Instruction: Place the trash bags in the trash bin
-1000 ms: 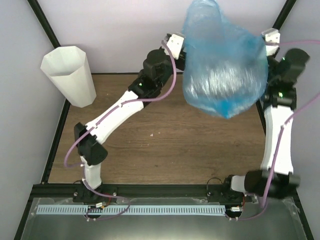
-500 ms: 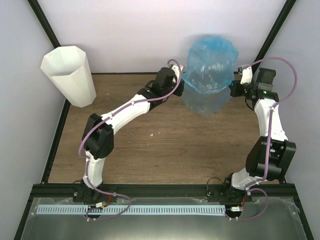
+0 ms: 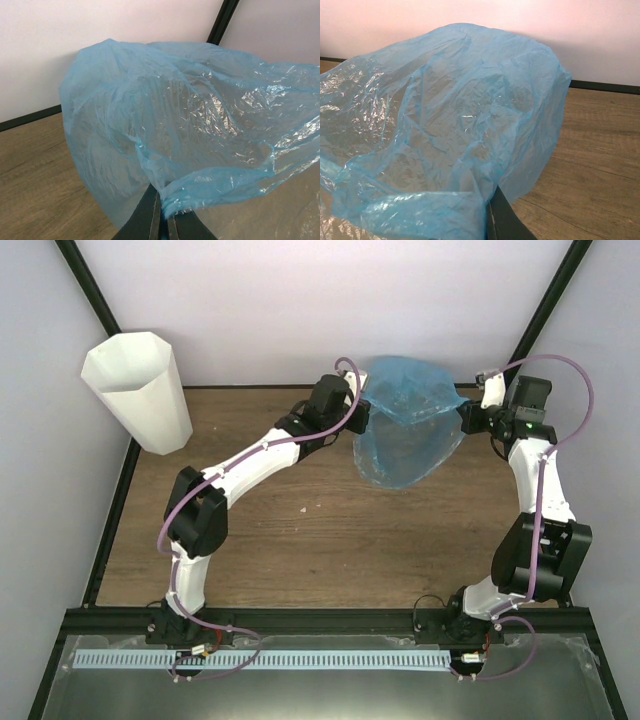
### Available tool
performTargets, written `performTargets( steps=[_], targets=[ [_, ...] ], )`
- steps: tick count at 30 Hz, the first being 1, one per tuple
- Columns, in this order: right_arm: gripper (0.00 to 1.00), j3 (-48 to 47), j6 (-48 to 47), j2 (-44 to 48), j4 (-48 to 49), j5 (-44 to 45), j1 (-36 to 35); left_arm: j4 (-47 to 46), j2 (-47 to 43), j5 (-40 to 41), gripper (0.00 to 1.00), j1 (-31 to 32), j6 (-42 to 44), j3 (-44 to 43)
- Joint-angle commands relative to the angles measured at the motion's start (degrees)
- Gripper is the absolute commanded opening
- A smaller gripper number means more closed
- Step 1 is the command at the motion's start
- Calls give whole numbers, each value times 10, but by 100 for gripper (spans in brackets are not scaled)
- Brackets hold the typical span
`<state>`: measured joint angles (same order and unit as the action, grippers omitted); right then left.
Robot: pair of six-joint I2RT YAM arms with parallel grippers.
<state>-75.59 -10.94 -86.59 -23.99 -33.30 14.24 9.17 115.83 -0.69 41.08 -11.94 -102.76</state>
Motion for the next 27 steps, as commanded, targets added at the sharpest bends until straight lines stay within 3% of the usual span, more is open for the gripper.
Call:
performTargets(
  steps=[1,4,8,11,22,27],
  targets=[
    [1,-4,-8,-1,4,4,3,4,4,-22,4,-1,-8,-14],
    [1,-1,-11,1,2,7,3,9,-4,-28,9,-1,-12,-12],
    [1,21,-13,12,4,9,3,15,-21,-63,48,-1,-20,1],
    [1,51,-9,32,16,25,4,13,-56,-88,62,0,-22,38],
    [1,141,22,103,32,-22,7,8,-268,-201,75,0,50,267],
    [3,184,36,134,32,-53,7,92,-351,-96,79,-11,54,288]
  ],
)
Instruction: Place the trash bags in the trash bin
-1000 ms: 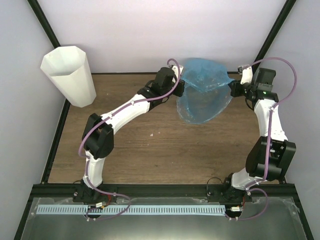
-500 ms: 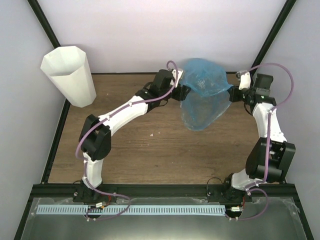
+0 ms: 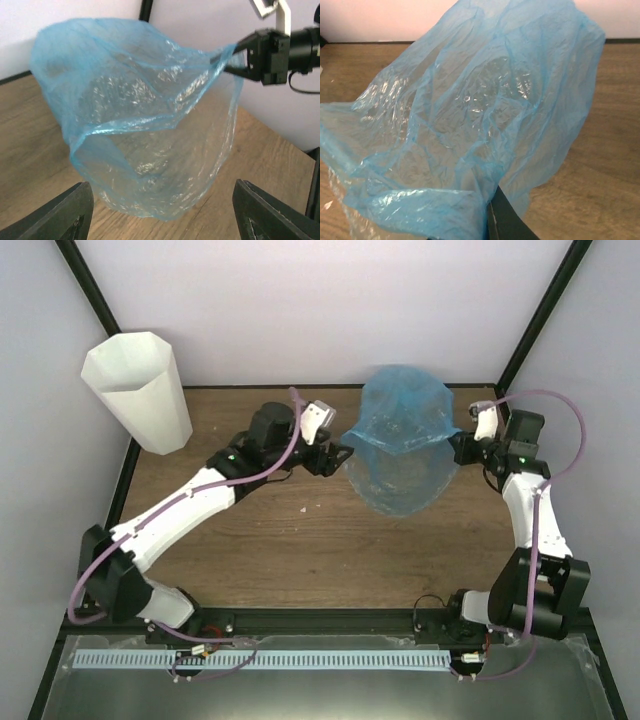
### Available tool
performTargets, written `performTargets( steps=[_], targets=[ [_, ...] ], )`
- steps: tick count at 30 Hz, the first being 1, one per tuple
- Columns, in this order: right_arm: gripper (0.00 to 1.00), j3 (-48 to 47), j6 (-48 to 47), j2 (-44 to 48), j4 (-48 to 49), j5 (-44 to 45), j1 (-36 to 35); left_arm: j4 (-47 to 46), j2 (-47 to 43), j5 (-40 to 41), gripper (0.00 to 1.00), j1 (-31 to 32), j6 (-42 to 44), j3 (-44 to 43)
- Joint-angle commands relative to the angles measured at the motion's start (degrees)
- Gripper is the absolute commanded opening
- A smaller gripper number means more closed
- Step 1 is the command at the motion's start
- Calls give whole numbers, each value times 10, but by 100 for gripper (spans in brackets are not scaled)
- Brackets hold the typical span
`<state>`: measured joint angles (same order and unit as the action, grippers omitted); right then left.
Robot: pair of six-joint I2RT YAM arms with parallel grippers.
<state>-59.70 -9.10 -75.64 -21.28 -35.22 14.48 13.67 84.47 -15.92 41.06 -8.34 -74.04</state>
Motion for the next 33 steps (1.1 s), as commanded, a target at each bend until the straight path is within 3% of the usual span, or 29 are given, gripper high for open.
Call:
performTargets(
  steps=[1,7,10,17,23,33],
  targets=[
    [4,34,20,30,6,-37,5,68,-46,89,79,-18,14,-7],
    [4,80,21,63,19,-43,5,140,-80,218,79,-77,-5,-46],
    [4,99,23,79,28,-48,5,160,-75,268,87,-117,-25,-75],
    [4,136,16,104,45,-56,4,201,-20,244,87,-236,-73,-193],
    [4,156,14,125,59,-72,5,222,63,184,80,-349,-153,-303],
    [4,161,1,122,61,-84,5,265,176,202,76,-403,-119,-434]
  ],
)
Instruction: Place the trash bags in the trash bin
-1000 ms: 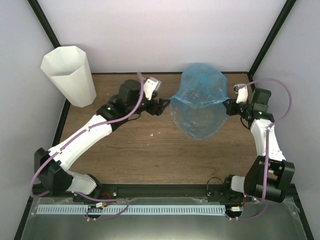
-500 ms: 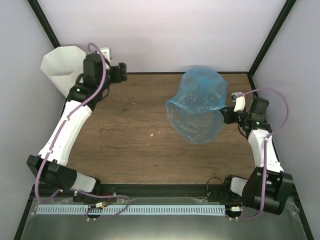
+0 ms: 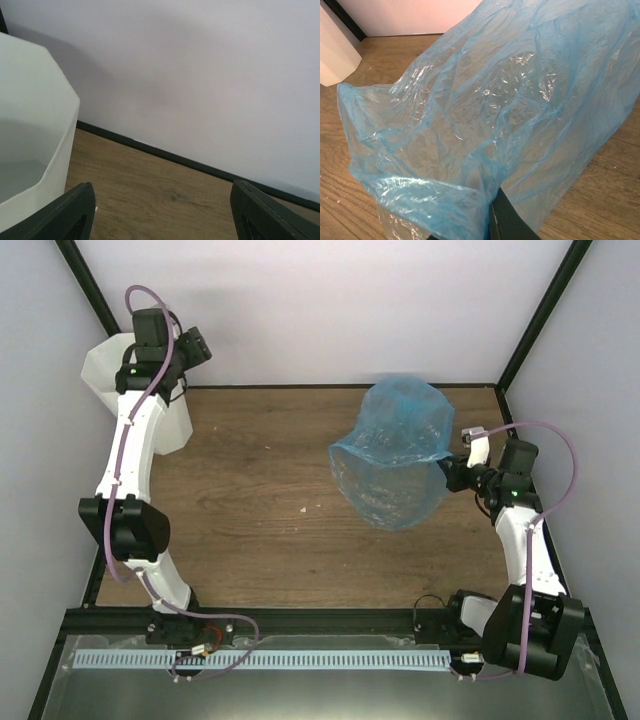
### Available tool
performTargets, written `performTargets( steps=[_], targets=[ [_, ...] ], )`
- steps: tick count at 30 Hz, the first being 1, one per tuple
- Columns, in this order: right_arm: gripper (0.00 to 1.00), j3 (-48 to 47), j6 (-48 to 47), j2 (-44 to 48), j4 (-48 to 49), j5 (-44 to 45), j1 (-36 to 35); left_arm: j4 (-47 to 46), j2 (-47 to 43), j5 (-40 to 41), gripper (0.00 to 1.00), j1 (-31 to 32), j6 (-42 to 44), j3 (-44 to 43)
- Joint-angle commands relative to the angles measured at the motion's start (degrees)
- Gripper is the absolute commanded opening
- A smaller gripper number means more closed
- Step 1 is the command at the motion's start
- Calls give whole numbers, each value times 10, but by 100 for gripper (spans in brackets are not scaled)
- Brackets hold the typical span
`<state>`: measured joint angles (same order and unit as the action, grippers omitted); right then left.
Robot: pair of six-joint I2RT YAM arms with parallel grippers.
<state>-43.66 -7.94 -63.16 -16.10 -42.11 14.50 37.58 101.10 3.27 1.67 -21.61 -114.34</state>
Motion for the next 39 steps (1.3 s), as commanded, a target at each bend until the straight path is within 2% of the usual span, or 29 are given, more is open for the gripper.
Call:
performTargets(
  steps=[1,9,18,28,33,39],
  targets=[
    [4,0,-12,-5,9,-16,4,25,14,20,76,-12,18,-33],
    [4,-2,-15,-15,5,-23,5,63,70,107,74,-28,35,-104],
    [4,-2,-16,-17,3,-17,5,73,118,133,54,-34,65,-137],
    [4,-1,-18,-16,0,-14,5,77,163,116,51,-46,75,-151],
    [4,-1,-19,-19,0,-16,5,74,173,107,36,-51,80,-152],
    [4,-1,-21,-22,-1,-16,5,77,177,84,23,-51,84,-151]
  ],
)
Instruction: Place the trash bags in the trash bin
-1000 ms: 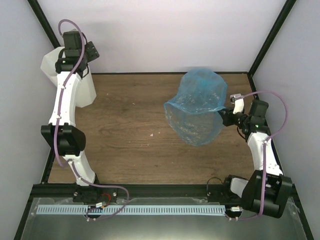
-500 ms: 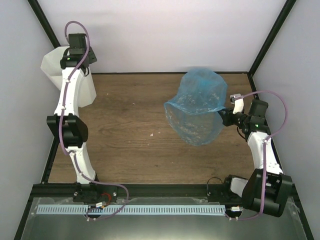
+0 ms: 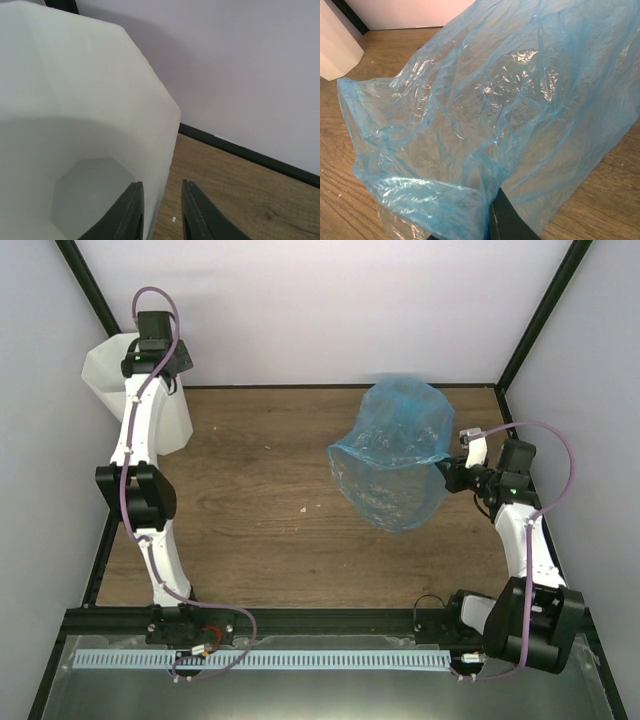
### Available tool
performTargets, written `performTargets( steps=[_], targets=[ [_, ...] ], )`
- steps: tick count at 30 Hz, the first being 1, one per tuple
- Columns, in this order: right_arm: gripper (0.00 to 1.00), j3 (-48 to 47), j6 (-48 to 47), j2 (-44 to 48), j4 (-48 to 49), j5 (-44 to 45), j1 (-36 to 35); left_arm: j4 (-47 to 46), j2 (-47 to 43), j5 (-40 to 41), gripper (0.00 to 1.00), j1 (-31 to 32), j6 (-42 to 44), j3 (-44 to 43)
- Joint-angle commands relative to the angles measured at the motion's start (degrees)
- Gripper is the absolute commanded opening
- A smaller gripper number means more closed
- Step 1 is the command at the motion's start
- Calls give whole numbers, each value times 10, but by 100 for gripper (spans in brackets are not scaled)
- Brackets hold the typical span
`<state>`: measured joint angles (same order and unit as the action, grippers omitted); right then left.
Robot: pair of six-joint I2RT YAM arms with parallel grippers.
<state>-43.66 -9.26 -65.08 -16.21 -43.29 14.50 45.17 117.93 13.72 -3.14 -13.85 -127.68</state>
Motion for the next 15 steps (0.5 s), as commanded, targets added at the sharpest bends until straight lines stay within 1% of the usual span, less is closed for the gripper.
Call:
performTargets(
  steps=[1,4,9,15],
  targets=[
    [4,-1,-8,-3,0,-4,5,2,9,-26,21,-3,7,-18],
    [4,0,-8,-3,-1,-3,5,8,8,-55,18,-2,2,-17],
    [4,-1,-8,-8,-1,-6,4,11,-15,-93,9,11,-2,9],
    [4,-2,-8,-11,-2,-7,5,16,-57,-129,5,45,-5,47]
  ],
)
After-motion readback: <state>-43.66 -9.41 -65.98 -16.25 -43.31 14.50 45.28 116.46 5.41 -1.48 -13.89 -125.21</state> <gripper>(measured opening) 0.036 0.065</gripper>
